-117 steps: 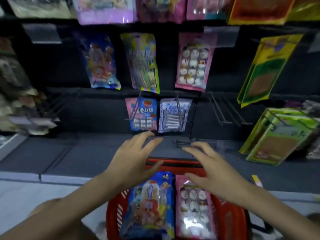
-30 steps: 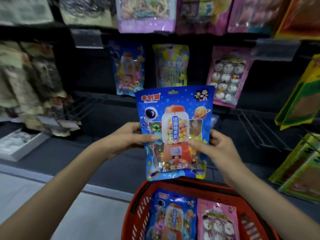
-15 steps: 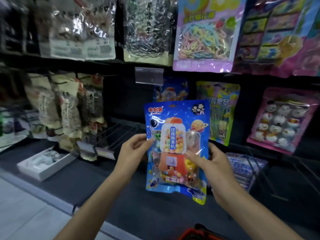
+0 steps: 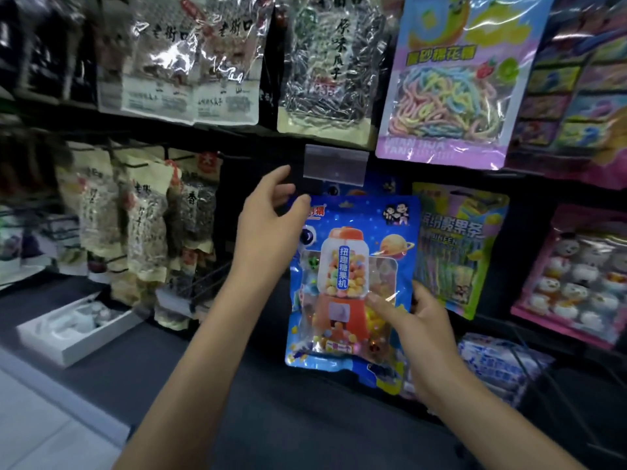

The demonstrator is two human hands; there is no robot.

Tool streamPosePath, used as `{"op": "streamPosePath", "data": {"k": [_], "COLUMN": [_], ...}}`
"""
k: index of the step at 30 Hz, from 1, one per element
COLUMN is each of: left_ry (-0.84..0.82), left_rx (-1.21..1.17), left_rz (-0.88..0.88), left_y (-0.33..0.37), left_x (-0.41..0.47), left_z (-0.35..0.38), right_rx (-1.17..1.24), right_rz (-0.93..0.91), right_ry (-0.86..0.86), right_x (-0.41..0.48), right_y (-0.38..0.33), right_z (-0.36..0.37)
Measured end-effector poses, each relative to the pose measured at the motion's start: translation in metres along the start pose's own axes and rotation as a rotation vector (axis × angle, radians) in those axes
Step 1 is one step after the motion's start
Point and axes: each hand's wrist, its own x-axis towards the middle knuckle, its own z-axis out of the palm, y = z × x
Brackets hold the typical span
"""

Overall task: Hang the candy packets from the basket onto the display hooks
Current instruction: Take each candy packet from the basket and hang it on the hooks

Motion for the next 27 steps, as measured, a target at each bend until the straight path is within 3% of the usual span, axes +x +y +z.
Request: {"op": "streamPosePath", "data": {"k": [5, 11, 14, 19, 27], "left_ry": [-0.106, 0.044, -0.033, -0.171, -0.137], "left_rx": [-0.129, -0.283, -0.351, -0.236, -0.141], "left_rz": [-0.014, 0.012, 0.032, 0.122, 0.177], "left_y": [0.012, 0.034, 0.042, 0.037, 0.033], "left_x": [0.001, 0.003, 0.007, 0.006, 0.004], "left_z": [0.005, 0.006, -0.002, -0.004, 0.0], "right_rx": [-0.009, 0.037, 0.026, 0.07, 0.052], "right_rz": [-0.02, -0.047, -0.061, -0.079, -0.098], "right_ry": [0.001, 0.01, -0.033, -0.084, -0.028], "right_x": [0.013, 0.024, 0.024, 0.028, 0.032], "right_y": [0.0, 0.008, 0.003, -0.006, -0.011], "right_z": [-0.002, 0.003, 0.003, 0.008, 0.022]}}
